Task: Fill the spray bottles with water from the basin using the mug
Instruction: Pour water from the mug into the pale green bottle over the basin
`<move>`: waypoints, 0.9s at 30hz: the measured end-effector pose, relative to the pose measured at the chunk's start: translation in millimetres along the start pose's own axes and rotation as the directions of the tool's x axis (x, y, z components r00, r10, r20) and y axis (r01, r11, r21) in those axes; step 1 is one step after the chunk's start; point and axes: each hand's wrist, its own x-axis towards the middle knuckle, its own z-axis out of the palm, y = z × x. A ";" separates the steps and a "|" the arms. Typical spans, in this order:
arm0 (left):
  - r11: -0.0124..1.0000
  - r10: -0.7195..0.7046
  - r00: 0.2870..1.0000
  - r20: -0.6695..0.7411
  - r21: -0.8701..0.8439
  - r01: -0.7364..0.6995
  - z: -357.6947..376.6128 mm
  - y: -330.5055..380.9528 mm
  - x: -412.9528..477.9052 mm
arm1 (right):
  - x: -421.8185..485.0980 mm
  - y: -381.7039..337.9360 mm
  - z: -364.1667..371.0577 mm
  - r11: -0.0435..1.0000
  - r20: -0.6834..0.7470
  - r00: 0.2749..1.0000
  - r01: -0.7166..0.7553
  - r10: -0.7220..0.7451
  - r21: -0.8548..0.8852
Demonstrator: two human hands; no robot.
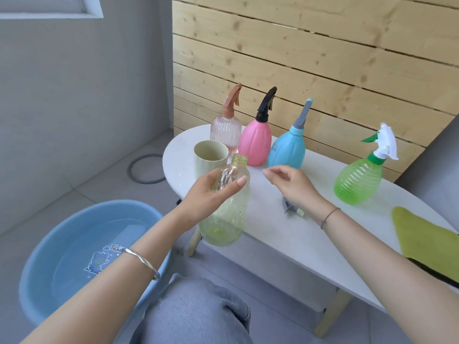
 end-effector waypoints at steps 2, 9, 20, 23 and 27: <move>1.000 -0.008 1.000 -0.006 -0.012 0.008 -7.7 -3.1 -5.4 | 7.4 -11.5 24.8 0.995 0.078 0.996 -0.040 0.033 0.091; 0.999 -0.042 0.992 -0.121 -0.036 0.038 -61.7 -34.5 -36.8 | 18.8 -19.6 86.1 0.979 -0.081 0.995 -0.042 0.059 0.199; 0.980 -0.199 0.899 -0.390 -0.090 0.178 -168.6 -117.0 -115.7 | 27.1 -97.4 183.4 0.936 -0.003 0.991 0.128 -0.134 0.327; 0.964 -0.261 0.842 -0.472 -0.090 0.248 -199.5 -150.4 -136.2 | 34.9 -113.1 240.2 0.957 0.179 0.974 0.085 -0.139 0.278; 0.949 -0.306 0.779 -0.547 -0.111 0.294 -222.2 -185.4 -147.9 | 42.9 -101.7 305.4 0.996 0.431 0.901 0.020 -0.055 0.087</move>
